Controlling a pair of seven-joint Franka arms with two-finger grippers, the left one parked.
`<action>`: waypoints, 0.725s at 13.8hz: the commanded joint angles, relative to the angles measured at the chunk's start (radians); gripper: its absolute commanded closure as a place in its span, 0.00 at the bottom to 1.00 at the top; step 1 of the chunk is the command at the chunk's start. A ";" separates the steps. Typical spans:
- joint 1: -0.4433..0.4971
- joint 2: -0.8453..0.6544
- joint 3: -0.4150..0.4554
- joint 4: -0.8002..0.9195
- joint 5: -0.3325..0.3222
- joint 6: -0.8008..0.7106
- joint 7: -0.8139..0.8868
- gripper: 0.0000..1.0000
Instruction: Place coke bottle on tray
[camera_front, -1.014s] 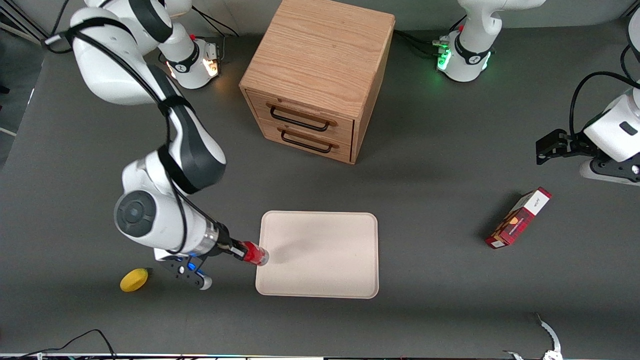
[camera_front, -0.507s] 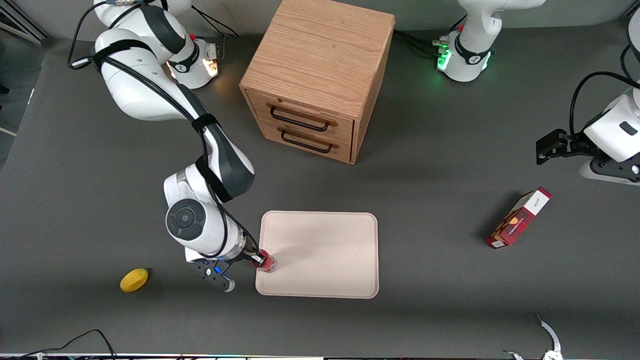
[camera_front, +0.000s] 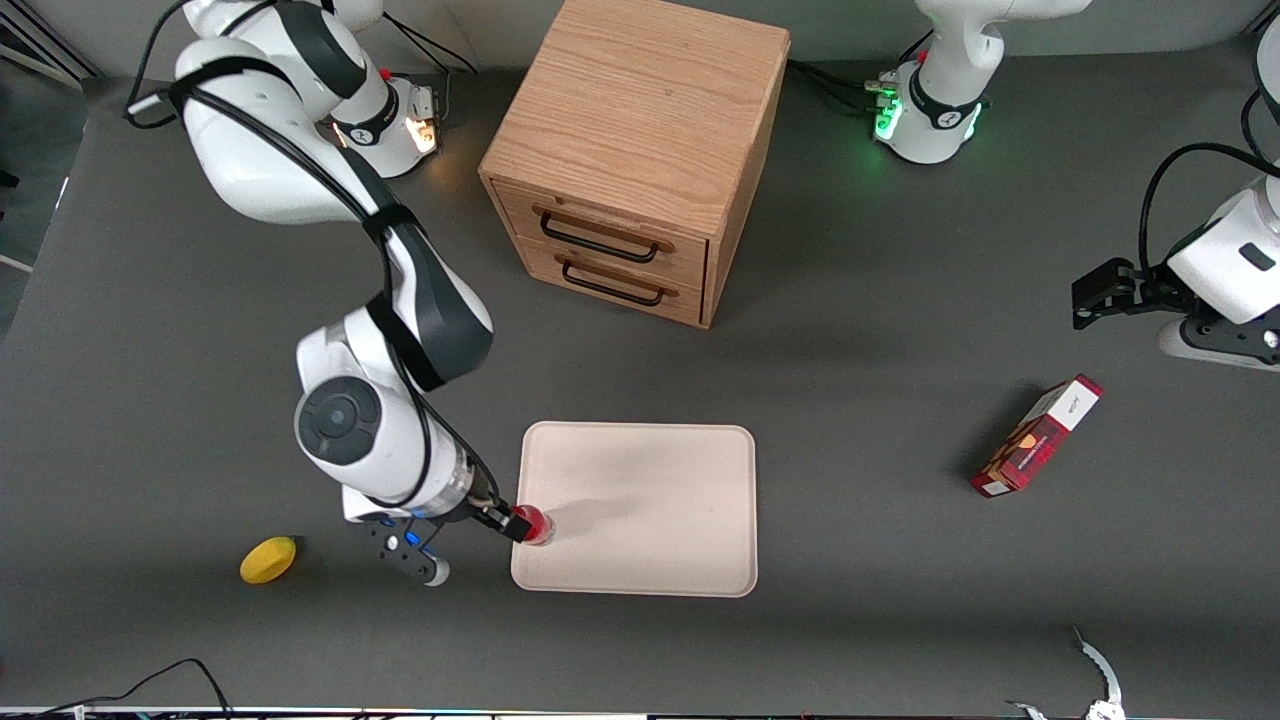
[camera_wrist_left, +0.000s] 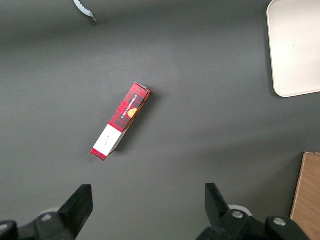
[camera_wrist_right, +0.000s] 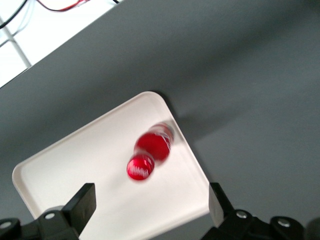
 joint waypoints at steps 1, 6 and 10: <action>-0.063 -0.223 0.061 -0.081 -0.027 -0.212 -0.124 0.00; -0.193 -0.715 -0.031 -0.446 0.118 -0.353 -0.489 0.00; -0.196 -1.036 -0.243 -0.860 0.205 -0.253 -0.705 0.00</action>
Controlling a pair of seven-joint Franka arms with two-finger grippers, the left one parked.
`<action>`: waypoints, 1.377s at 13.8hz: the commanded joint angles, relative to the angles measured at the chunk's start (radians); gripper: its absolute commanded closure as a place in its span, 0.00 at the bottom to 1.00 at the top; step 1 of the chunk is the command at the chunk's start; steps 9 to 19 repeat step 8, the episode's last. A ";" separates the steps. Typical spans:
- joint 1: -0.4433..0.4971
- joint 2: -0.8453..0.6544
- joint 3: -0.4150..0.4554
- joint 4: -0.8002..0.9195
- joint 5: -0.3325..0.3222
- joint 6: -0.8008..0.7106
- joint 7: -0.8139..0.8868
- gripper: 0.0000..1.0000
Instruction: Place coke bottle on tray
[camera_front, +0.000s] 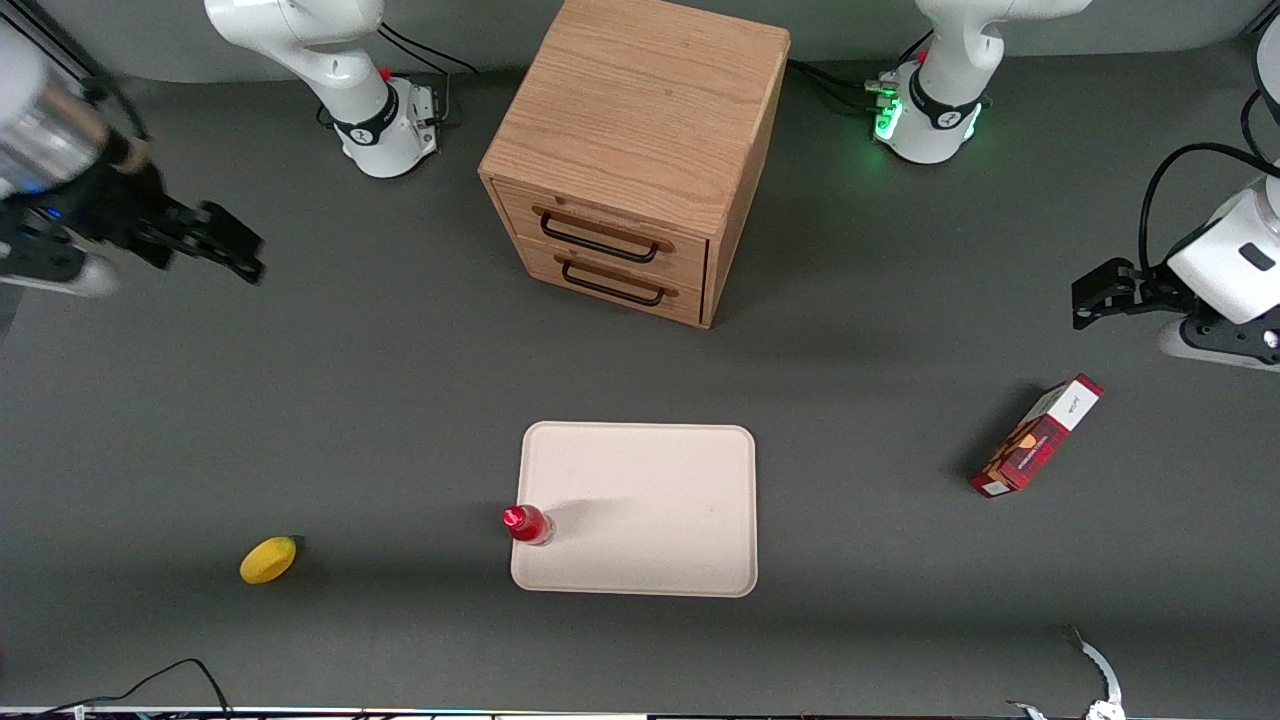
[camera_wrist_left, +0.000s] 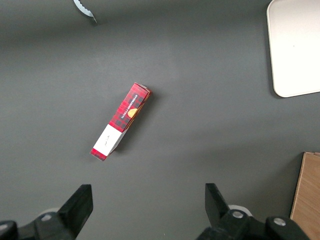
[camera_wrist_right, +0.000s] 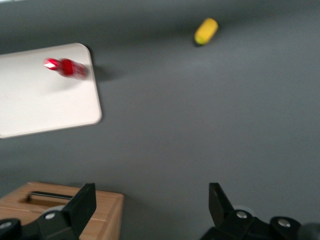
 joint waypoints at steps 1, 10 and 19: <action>-0.004 -0.251 -0.074 -0.404 0.032 0.142 -0.090 0.00; 0.004 -0.253 -0.088 -0.393 0.074 0.141 -0.076 0.00; 0.004 -0.253 -0.088 -0.393 0.074 0.141 -0.076 0.00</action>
